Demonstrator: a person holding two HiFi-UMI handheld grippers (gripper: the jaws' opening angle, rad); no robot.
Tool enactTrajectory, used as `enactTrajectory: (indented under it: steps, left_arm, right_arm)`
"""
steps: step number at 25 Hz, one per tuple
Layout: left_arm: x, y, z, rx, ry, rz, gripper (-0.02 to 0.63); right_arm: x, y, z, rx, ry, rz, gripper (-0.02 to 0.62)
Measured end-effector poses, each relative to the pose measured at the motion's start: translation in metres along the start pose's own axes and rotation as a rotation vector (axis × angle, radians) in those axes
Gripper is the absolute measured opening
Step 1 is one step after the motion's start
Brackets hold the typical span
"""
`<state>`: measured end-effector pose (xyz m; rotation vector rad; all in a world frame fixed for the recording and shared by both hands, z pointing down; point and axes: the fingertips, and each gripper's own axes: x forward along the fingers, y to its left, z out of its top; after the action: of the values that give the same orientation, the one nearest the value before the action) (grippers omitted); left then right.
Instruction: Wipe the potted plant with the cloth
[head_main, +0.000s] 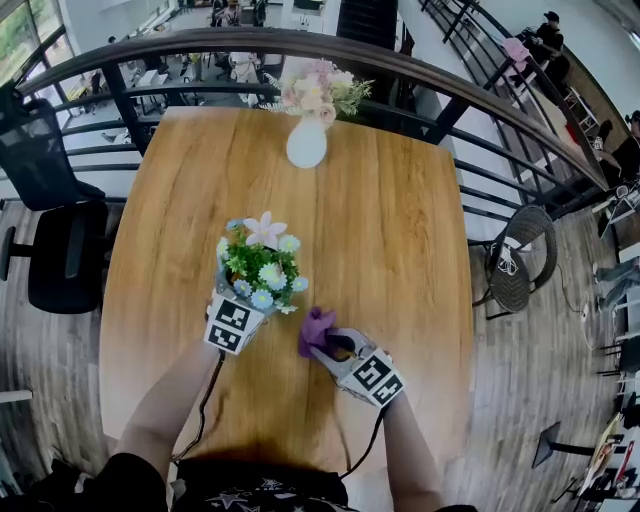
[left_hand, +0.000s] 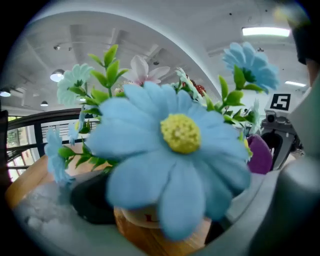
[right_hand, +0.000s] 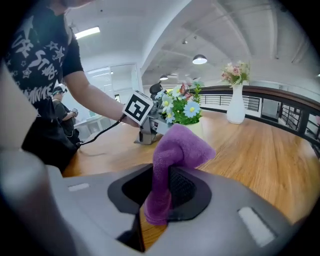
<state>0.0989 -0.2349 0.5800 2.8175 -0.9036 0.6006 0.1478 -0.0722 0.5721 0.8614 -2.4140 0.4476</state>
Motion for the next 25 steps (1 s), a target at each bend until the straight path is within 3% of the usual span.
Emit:
enactTrajectory:
  steps: [4, 8, 11, 15, 22, 25]
  left_arm:
    - [0.000, 0.001, -0.009, -0.009, 0.041, 0.043, 0.586]
    - [-0.013, 0.004, -0.013, -0.099, 0.037, 0.069, 0.588]
    - [-0.031, 0.003, -0.016, -0.113, 0.029, 0.069, 0.588]
    - [-0.060, -0.003, -0.023, -0.129, 0.025, 0.047, 0.588]
    - [-0.126, -0.026, -0.011, -0.190, -0.075, -0.015, 0.586]
    - [-0.153, -0.032, -0.004, -0.178, -0.116, -0.056, 0.584]
  right_arm:
    - [-0.005, 0.006, 0.001, 0.052, -0.032, -0.013, 0.081]
    - [-0.007, 0.015, 0.000, 0.101, -0.063, -0.040, 0.081]
    - [-0.006, 0.023, -0.001, 0.109, -0.058, -0.079, 0.081]
    - [-0.007, 0.039, 0.008, 0.125, -0.078, -0.134, 0.081]
    - [-0.023, 0.061, 0.041, 0.174, -0.178, -0.285, 0.081]
    - [-0.025, 0.073, 0.054, 0.205, -0.231, -0.348, 0.081]
